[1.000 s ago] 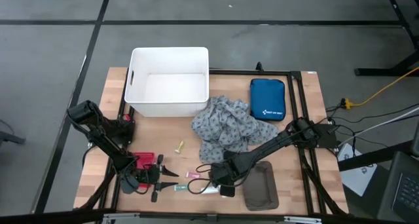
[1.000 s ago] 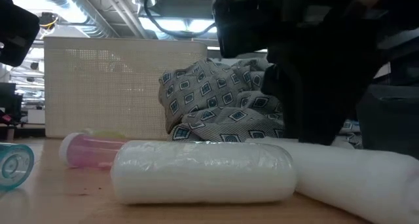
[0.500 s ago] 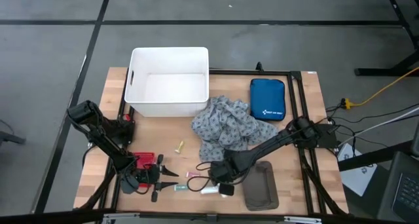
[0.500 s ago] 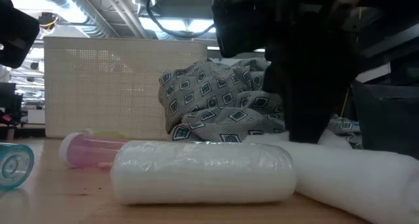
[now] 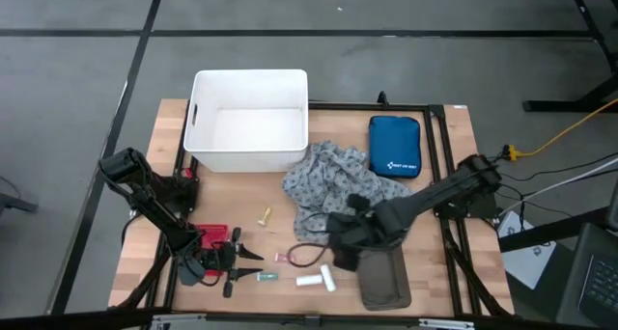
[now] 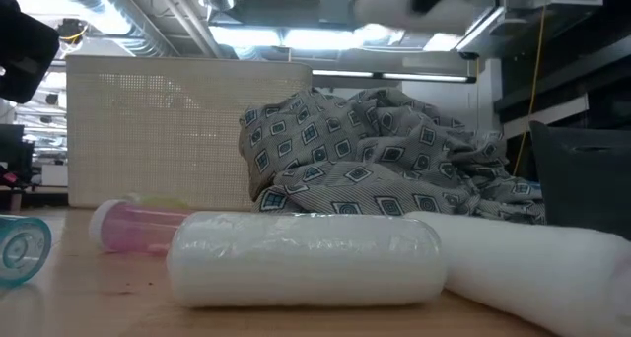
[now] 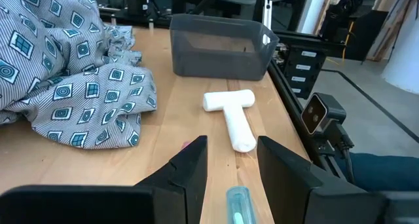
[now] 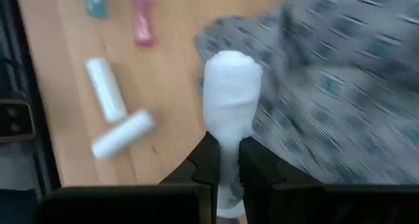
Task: Pick & Place Medicine items
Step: Put the top white rolled gauze into the black bin
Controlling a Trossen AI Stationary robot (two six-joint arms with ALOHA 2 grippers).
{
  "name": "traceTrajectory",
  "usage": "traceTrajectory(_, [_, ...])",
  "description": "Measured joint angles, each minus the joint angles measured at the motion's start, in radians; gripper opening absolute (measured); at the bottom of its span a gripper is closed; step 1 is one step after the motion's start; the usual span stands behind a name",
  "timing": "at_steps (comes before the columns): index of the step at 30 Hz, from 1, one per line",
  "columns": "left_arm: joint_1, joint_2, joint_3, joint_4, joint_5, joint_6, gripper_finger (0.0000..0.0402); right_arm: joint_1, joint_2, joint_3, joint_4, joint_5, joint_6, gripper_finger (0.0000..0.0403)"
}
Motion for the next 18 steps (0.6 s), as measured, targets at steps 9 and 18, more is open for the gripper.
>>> traceTrajectory(9, [-0.014,0.0,0.0,0.0,-0.001,-0.007,0.013,0.104,-0.049,0.003,-0.275,0.019,0.141,0.0037])
traceTrajectory(18, [-0.014,0.0,0.0,0.0,-0.001,-0.007,0.013,0.15,-0.001,-0.163,-0.23,-0.105,0.126,0.0037])
